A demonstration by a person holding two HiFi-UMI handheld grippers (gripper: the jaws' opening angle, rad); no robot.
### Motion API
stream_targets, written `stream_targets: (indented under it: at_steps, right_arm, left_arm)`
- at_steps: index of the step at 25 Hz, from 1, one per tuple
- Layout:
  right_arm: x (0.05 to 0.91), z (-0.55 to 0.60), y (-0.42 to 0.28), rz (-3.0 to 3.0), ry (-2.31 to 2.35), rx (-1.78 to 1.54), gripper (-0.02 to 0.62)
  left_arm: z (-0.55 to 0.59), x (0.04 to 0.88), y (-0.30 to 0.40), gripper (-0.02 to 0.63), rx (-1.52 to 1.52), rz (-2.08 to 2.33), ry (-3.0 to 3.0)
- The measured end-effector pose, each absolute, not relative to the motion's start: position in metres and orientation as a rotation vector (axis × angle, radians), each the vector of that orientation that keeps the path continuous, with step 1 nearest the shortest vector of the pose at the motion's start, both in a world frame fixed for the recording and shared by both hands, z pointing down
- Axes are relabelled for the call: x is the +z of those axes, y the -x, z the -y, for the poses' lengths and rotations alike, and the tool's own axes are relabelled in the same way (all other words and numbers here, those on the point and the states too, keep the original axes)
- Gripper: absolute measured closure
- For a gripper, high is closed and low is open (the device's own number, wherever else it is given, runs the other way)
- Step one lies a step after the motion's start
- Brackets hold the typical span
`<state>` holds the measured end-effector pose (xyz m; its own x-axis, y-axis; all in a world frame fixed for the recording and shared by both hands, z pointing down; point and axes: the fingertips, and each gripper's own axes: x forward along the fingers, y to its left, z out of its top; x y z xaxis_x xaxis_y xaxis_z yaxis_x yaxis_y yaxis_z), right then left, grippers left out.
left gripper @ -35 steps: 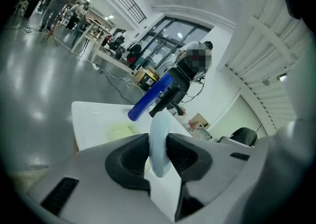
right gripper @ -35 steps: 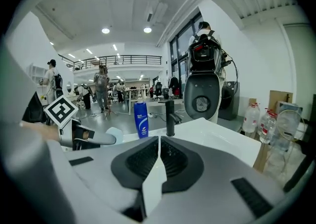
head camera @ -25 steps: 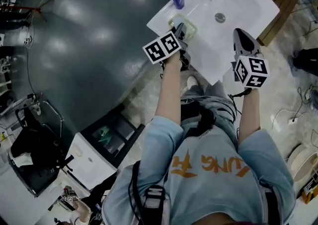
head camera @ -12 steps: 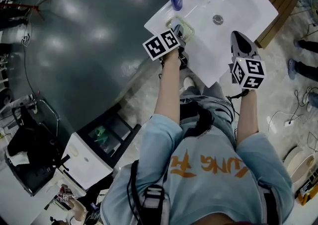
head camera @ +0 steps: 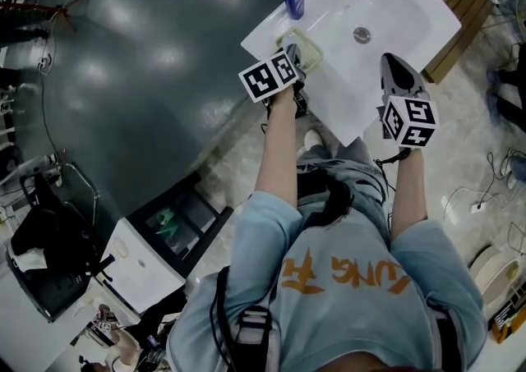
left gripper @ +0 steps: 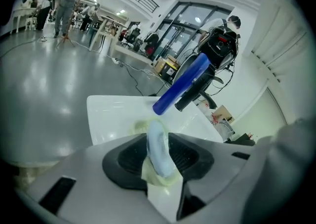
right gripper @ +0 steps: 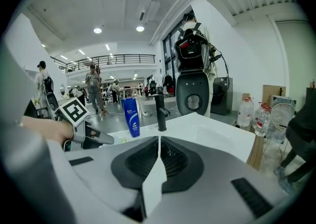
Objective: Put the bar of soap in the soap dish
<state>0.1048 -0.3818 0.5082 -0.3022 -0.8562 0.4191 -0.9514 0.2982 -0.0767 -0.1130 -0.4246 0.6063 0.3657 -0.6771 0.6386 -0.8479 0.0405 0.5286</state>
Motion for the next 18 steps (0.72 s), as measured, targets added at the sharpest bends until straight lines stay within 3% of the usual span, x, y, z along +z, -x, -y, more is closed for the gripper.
stream_targets:
  at_steps: [5,15,18]
  right_arm:
    - [0.505,0.380,-0.100,2.280,-1.630,0.446,0.563]
    - [0.487,0.387,-0.089,2.330,-1.628,0.394,0.563]
    - [0.462,0.397,-0.077,2.414,-1.627,0.350,0.563]
  left_arm:
    - [0.424,0.597,0.107,0.396,0.176,1.318,-1.743]
    - [0.428,0.552,0.124,0.394,0.083,1.377,-1.822]
    - [0.436,0.512,0.131,0.447,-0.020,1.407,-1.922]
